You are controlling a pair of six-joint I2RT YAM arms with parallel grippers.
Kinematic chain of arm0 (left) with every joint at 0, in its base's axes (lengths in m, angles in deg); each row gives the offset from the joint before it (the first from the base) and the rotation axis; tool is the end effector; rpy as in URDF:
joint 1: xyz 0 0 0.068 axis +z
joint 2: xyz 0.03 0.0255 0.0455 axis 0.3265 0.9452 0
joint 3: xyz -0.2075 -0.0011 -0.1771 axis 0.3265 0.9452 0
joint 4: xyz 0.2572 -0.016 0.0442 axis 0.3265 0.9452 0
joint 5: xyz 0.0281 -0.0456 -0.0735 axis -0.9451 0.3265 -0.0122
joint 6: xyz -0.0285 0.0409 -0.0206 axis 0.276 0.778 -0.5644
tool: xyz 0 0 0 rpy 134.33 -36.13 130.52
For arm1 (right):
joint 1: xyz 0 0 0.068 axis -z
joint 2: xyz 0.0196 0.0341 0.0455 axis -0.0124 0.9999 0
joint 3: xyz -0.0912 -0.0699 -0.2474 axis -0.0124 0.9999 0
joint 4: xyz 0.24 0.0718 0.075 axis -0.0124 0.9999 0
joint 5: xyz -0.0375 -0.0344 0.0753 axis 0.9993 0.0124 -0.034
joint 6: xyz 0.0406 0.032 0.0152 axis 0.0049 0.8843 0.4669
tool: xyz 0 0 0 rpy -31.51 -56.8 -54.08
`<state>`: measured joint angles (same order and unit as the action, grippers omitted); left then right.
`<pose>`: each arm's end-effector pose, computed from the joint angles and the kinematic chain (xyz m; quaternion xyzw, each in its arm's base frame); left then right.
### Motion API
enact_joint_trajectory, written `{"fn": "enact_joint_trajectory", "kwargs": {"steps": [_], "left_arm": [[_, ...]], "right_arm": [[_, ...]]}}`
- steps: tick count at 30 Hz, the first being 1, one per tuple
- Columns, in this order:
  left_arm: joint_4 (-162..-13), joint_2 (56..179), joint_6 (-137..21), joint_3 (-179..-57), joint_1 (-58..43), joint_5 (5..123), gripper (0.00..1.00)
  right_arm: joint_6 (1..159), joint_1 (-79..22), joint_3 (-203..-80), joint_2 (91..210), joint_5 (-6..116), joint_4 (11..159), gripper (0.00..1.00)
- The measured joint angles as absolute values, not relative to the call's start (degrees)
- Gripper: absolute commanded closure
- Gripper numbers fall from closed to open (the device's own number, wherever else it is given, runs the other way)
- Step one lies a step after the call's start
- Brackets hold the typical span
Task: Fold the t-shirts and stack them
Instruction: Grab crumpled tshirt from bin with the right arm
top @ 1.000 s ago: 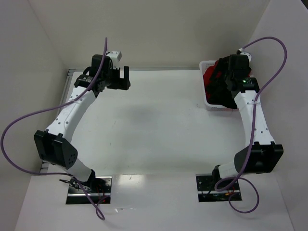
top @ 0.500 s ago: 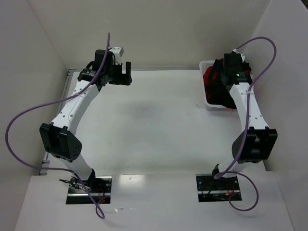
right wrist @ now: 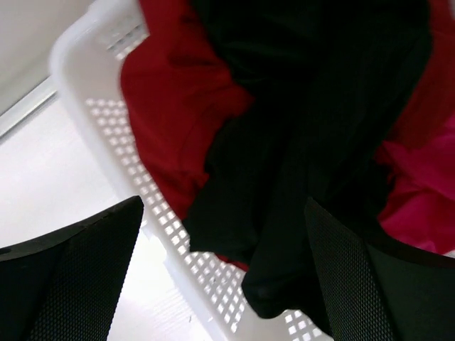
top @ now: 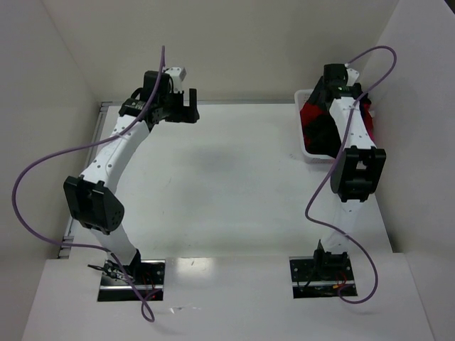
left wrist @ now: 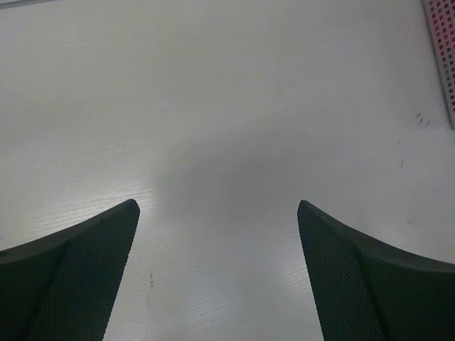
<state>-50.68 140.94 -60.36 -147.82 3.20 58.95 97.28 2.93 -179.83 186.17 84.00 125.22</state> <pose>0.3792 -0.1099 0.3904 0.0287 0.8728 -0.1494 0.4638 0.4626 -0.0312 0.3238 0.2772 0.8617 -0.0980 0.4135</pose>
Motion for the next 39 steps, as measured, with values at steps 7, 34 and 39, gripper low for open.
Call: {"fn": "enact_joint_trajectory", "kwargs": {"steps": [7,34,39], "left_arm": [[-50.68,142.06,-60.36,-147.82,3.20,59.12,0.00],[-51.05,140.51,-61.87,-143.03,3.22,59.25,0.00],[-51.53,138.84,-61.85,-141.81,3.22,61.44,0.00]], "right_arm": [[99.45,6.01,-179.96,186.58,88.52,125.77,0.00],[99.64,8.52,-182.00,195.17,91.84,126.42,0.99],[97.74,6.84,-175.57,184.00,91.87,123.87,0.99]]}}
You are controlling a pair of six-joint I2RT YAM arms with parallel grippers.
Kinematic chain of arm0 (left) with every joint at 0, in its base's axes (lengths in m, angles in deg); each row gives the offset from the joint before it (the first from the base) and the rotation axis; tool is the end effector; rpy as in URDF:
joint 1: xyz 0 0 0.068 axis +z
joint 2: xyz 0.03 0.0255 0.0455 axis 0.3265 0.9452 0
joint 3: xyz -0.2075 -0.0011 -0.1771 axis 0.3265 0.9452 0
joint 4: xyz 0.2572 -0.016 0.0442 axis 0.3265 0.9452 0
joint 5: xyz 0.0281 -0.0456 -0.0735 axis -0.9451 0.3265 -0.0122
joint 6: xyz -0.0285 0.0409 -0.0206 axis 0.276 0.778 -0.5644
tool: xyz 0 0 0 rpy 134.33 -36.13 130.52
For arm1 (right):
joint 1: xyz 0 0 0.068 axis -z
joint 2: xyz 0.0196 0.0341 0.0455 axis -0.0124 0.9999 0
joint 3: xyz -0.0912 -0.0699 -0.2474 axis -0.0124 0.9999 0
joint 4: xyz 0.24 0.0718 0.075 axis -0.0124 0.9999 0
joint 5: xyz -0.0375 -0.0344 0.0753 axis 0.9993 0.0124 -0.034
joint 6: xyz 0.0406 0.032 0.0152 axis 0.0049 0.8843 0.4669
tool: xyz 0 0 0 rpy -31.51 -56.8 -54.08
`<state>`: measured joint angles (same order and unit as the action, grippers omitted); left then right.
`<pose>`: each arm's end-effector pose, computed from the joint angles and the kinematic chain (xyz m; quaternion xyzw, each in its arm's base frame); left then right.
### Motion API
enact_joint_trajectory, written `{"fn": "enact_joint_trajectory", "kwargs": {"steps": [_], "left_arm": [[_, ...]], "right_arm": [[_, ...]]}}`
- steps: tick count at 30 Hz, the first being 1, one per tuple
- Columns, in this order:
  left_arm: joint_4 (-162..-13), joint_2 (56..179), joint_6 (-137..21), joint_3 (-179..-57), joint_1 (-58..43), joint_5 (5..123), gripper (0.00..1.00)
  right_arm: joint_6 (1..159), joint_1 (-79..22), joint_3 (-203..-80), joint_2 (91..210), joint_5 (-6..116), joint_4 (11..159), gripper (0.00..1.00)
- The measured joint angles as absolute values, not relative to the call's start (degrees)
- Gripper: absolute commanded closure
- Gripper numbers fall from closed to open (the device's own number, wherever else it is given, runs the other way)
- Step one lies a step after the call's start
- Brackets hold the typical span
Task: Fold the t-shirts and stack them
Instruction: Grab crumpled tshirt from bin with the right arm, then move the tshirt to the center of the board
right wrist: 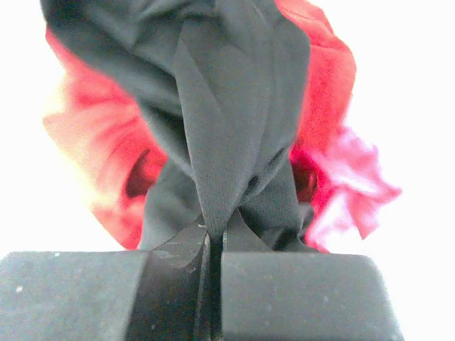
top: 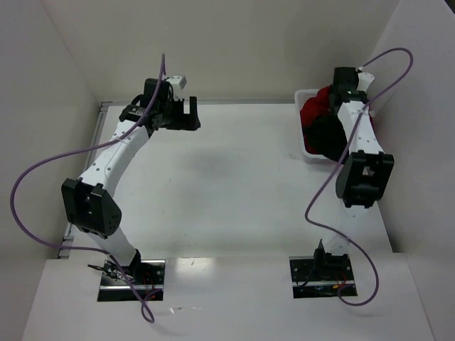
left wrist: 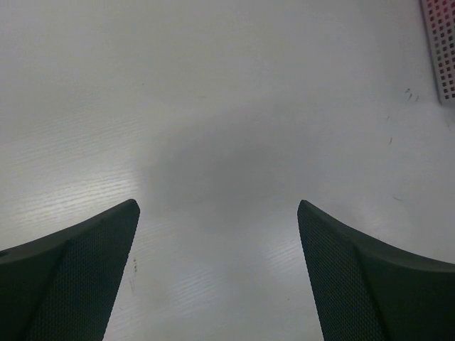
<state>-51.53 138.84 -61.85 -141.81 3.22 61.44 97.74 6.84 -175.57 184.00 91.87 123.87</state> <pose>0.3707 -0.1089 0.3703 0.0267 0.8850 -0.1678 0.4335 0.4491 -0.0660 0.3196 0.3308 0.8328 -0.1736 0.4086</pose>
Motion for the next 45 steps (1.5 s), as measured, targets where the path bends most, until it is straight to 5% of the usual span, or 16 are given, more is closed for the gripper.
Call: {"fn": "enact_joint_trajectory", "kwargs": {"steps": [11,18,28,39,42,45], "left_arm": [[-55.23,136.27,-61.76,-137.83,3.22,68.39,0.00],[-56.65,133.42,-62.99,-135.93,3.22,72.46,0.00],[-66.11,110.71,-67.82,-123.80,3.90,84.21,0.00],[-66.42,99.79,-67.58,-118.97,4.73,83.30,0.00],[-64.78,101.51,-67.32,-118.97,4.73,81.77,0.00],[-62.77,104.79,-66.90,-118.75,4.79,80.19,0.00]], "right_arm": [[97.11,-0.55,-174.39,156.05,79.08,120.48,0.99],[97.92,-3.63,-174.02,151.18,68.13,120.33,0.99],[101.02,-23.12,-157.28,141.80,56.44,117.77,0.99],[103.95,-24.83,-154.89,142.70,39.56,111.50,0.99],[104.28,-24.83,-147.92,142.17,38.99,107.93,0.87],[103.95,-24.83,-137.71,142.26,40.83,106.47,0.58]]}}
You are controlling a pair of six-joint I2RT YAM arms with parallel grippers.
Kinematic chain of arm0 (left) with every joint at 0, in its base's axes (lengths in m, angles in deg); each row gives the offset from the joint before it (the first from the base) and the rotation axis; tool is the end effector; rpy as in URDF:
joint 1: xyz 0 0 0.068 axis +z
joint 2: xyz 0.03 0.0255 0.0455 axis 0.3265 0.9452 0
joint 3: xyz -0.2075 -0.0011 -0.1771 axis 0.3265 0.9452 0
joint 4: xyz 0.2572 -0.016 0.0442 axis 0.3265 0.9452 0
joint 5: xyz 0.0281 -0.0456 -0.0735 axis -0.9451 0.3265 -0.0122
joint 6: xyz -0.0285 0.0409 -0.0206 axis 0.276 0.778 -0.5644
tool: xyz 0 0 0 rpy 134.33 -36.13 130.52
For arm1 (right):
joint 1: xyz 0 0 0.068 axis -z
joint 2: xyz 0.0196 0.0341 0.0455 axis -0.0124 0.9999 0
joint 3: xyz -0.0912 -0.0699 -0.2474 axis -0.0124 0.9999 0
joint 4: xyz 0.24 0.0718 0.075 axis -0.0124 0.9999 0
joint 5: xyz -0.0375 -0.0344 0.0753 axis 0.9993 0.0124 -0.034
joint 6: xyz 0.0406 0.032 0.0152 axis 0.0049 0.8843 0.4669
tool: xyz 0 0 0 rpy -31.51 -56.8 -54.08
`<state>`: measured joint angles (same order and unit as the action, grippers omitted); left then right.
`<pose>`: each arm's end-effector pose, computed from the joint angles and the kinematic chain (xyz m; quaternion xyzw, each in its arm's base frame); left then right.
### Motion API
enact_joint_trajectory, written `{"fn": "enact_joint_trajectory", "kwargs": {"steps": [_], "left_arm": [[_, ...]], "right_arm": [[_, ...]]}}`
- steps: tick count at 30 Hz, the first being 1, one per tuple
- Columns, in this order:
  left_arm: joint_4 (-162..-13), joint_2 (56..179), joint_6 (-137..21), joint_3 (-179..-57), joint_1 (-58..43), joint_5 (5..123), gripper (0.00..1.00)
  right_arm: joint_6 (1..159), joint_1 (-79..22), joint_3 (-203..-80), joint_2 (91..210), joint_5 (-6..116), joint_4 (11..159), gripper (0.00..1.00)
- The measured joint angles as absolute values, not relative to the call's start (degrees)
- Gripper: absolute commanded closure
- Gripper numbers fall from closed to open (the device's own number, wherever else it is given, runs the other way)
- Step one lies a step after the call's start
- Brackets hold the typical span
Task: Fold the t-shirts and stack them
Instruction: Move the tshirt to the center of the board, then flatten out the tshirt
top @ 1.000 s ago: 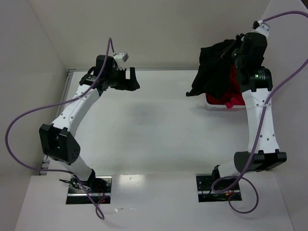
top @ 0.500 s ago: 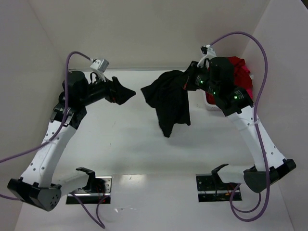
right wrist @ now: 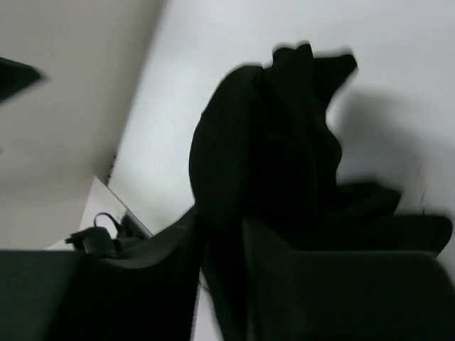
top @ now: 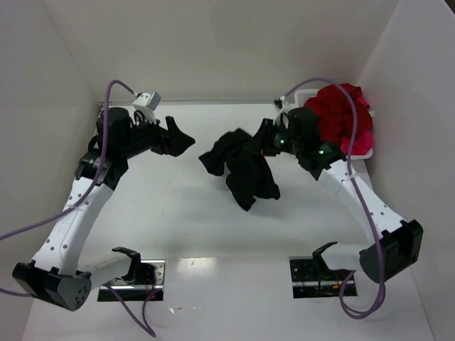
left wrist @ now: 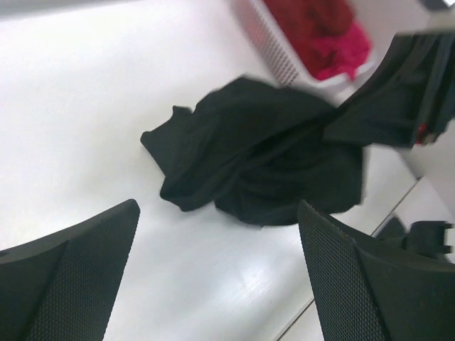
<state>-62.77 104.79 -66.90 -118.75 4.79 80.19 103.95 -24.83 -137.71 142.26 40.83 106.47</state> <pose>0.2221 -0.0717 0.4277 0.0915 0.7685 -0.3407 0.5338 0.2525 0.1350 0.3794 -0.0656 0.8231 0.3915 0.4062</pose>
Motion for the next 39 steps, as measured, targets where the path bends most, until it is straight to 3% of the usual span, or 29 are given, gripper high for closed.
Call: {"fn": "enact_joint_trajectory", "kwargs": {"steps": [1,2,5,15,25,30,36,39], "left_arm": [[-61.74,105.84,-66.27,-118.53,4.79,79.49,0.00],[-60.65,106.52,-66.00,-118.46,4.79,78.82,0.00],[-58.18,107.35,-65.30,-118.11,4.79,77.07,0.00],[-55.05,108.29,-64.41,-118.11,4.79,73.33,0.00],[-51.25,107.50,-64.74,-113.76,4.79,70.75,0.00],[-51.07,104.22,-65.20,-113.63,4.79,70.01,0.00],[-50.73,101.60,-66.27,-113.50,4.79,70.05,0.00],[-50.11,101.47,-66.29,-113.50,4.79,70.01,0.00]], "right_arm": [[103.88,-24.83,-134.20,142.43,41.75,106.45,0.45],[103.84,-24.81,-131.11,142.89,42.69,106.88,0.12],[103.40,-24.83,-126.17,144.71,46.58,109.66,0.00],[96.78,-24.98,-135.27,144.68,56.39,111.17,0.00],[83.23,-35.76,-153.69,170.98,67.87,110.67,0.00],[79.21,-36.57,-161.52,179.44,68.46,114.51,0.00],[76.76,-37.79,-162.33,184.53,68.68,115.34,0.00],[76.23,-38.49,-162.33,186.58,68.37,115.69,0.12]]}}
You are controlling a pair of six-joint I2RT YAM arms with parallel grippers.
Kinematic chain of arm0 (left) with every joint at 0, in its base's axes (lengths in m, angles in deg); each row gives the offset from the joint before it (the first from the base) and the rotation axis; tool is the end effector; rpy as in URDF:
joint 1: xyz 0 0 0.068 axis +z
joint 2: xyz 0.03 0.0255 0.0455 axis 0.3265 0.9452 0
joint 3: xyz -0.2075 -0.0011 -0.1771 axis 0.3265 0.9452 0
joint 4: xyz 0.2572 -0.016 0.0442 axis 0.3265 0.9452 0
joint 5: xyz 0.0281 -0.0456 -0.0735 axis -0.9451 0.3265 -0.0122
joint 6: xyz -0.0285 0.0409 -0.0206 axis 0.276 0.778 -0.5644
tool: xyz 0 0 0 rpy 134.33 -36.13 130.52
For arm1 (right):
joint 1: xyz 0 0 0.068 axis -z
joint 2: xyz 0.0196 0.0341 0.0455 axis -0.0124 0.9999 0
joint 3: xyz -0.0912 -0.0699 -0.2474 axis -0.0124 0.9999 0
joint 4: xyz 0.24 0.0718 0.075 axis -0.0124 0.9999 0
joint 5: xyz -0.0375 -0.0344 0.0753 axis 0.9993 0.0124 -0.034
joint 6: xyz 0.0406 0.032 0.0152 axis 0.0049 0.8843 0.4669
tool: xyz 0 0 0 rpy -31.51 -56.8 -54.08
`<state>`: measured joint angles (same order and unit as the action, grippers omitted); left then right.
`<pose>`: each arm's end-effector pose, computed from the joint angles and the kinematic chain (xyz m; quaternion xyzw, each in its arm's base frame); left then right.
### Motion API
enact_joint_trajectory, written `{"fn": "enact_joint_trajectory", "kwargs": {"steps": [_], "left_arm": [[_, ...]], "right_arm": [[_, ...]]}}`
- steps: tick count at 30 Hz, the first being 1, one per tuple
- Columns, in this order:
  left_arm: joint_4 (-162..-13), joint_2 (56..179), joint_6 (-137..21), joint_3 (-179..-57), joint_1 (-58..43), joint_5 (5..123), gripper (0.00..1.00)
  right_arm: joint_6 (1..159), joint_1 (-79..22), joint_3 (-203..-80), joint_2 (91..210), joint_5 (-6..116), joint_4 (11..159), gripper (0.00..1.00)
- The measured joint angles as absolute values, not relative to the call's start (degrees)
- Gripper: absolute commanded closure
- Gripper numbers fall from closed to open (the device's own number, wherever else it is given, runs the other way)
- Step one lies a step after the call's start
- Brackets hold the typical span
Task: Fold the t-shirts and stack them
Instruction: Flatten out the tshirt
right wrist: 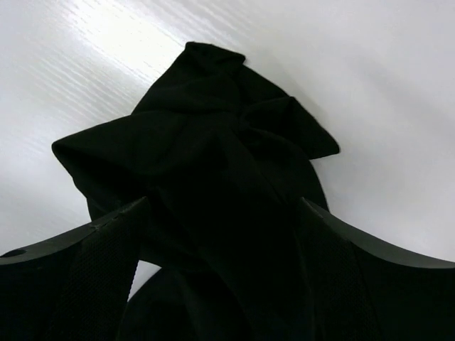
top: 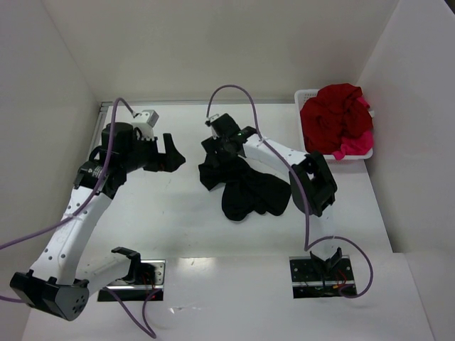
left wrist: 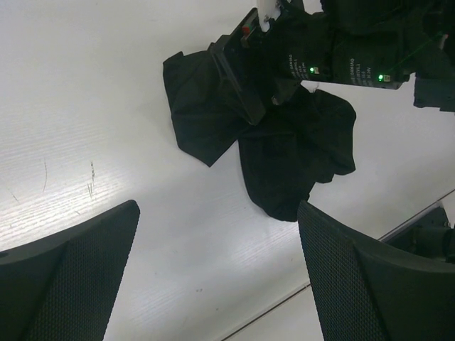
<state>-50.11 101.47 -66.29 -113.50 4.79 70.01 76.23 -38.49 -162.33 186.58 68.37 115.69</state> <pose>0.2067 -0.0617 0.3861 0.0238 0.8489 -0.2538 0.4631 0.3571 0.2863 0.2321 -0.2770 0.9024 0.0692 0.3227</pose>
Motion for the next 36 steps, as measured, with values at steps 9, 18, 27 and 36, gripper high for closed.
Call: {"fn": "enact_joint_trajectory", "kwargs": {"steps": [9,18,27,36], "left_arm": [[-48.93,100.38,-66.27,-113.50,5.41,69.99,0.00],[-48.23,99.06,-66.35,-113.44,5.43,70.29,0.00],[-48.45,97.75,-67.05,-112.34,5.43,71.03,0.00],[-56.87,97.80,-67.64,-106.55,5.43,76.43,0.00]], "right_arm": [[75.99,-38.69,-162.04,188.18,68.00,115.58,0.00],[76.10,-38.69,-162.19,191.87,68.98,115.23,0.64],[77.96,-38.69,-170.08,192.11,72.06,117.79,1.00],[83.53,-38.69,-177.78,169.89,73.83,119.04,1.00]]}}
